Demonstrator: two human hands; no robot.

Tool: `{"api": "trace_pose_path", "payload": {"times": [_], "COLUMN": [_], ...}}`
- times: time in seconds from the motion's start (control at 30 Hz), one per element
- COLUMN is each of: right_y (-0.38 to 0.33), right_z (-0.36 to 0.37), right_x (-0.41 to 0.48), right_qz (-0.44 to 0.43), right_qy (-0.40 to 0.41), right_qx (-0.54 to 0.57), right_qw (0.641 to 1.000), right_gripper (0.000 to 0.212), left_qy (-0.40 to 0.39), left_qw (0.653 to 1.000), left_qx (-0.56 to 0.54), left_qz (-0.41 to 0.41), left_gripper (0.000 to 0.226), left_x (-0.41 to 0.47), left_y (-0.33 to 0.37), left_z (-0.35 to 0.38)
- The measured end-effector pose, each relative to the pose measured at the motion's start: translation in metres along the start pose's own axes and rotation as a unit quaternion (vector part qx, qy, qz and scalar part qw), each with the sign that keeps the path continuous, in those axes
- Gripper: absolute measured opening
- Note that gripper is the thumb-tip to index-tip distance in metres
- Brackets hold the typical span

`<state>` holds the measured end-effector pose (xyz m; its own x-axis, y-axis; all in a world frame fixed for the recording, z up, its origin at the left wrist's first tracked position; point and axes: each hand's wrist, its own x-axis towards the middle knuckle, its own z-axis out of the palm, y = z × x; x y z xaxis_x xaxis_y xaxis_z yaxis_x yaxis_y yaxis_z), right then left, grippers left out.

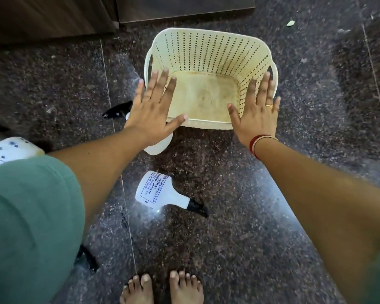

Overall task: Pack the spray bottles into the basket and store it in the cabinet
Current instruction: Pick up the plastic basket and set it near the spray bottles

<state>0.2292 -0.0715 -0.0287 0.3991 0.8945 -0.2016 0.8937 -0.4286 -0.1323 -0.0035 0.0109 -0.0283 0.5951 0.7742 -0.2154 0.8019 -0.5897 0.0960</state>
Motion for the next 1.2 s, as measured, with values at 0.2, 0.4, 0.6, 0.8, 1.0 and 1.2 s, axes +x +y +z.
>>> {"api": "trace_pose_path", "payload": {"times": [0.2, 0.4, 0.6, 0.8, 1.0, 1.2], "right_y": [0.001, 0.009, 0.008, 0.004, -0.016, -0.087], "right_z": [-0.015, -0.005, -0.004, -0.018, -0.079, -0.12], "right_x": [0.026, 0.027, 0.032, 0.022, 0.013, -0.003], "right_qz": [0.143, 0.224, 0.233, 0.253, 0.24, 0.165], "right_qy": [0.04, 0.014, 0.018, 0.071, 0.16, 0.136], "right_qx": [0.189, 0.207, 0.195, 0.216, 0.242, 0.257], "right_qw": [0.971, 0.952, 0.953, 0.94, 0.927, 0.943], "right_gripper": [0.089, 0.089, 0.088, 0.086, 0.087, 0.087], "left_qy": [0.048, 0.009, 0.04, 0.087, 0.151, 0.198], "left_qw": [0.968, 0.927, 0.923, 0.924, 0.929, 0.893], "left_qx": [-0.143, -0.221, -0.244, -0.244, -0.241, -0.276], "left_qz": [-0.201, -0.302, -0.296, -0.28, -0.237, -0.294], "left_gripper": [0.092, 0.084, 0.069, 0.07, 0.076, 0.065], "left_x": [0.031, 0.04, 0.038, 0.034, 0.022, -0.041], "left_y": [-0.004, 0.001, 0.0, -0.001, -0.008, -0.056], "left_z": [-0.023, -0.016, -0.012, -0.024, -0.09, -0.133]}}
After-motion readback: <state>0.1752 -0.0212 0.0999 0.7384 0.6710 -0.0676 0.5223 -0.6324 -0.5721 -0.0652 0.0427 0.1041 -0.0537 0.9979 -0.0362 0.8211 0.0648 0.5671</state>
